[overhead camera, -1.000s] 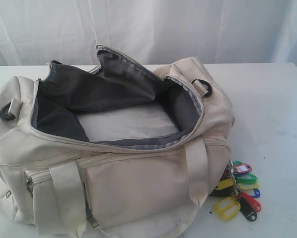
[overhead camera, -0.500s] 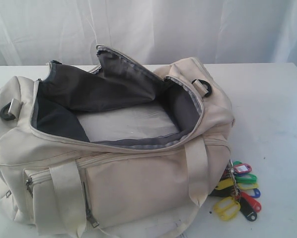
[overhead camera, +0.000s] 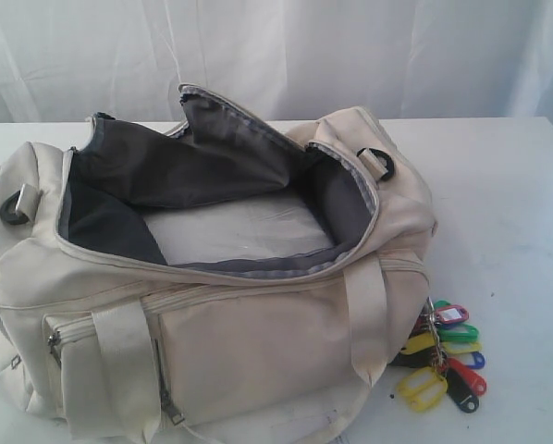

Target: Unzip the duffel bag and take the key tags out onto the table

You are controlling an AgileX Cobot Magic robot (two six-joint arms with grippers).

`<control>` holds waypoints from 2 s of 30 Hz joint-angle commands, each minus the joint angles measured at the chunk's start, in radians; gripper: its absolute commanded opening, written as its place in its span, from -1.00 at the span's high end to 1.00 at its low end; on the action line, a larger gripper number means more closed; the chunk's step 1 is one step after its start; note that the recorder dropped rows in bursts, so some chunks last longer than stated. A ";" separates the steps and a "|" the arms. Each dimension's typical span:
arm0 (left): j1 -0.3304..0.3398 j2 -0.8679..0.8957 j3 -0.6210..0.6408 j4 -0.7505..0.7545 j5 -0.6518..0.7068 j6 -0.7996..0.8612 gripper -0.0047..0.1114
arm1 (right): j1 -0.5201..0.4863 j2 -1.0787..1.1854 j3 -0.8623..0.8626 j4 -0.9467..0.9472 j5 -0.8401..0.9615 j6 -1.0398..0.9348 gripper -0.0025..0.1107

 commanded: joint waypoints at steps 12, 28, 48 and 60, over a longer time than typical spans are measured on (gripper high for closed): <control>0.002 -0.004 0.004 -0.009 -0.004 -0.006 0.92 | 0.016 -0.006 0.005 -0.003 -0.017 0.007 0.96; 0.002 -0.004 0.004 -0.009 -0.004 -0.006 0.92 | 0.026 -0.006 0.005 -0.003 -0.017 0.007 0.96; 0.002 -0.004 0.004 -0.009 -0.004 -0.006 0.92 | 0.026 -0.006 0.005 -0.003 -0.017 0.007 0.96; 0.002 -0.004 0.004 -0.009 -0.004 -0.003 0.92 | 0.026 -0.006 0.005 -0.003 -0.017 0.007 0.96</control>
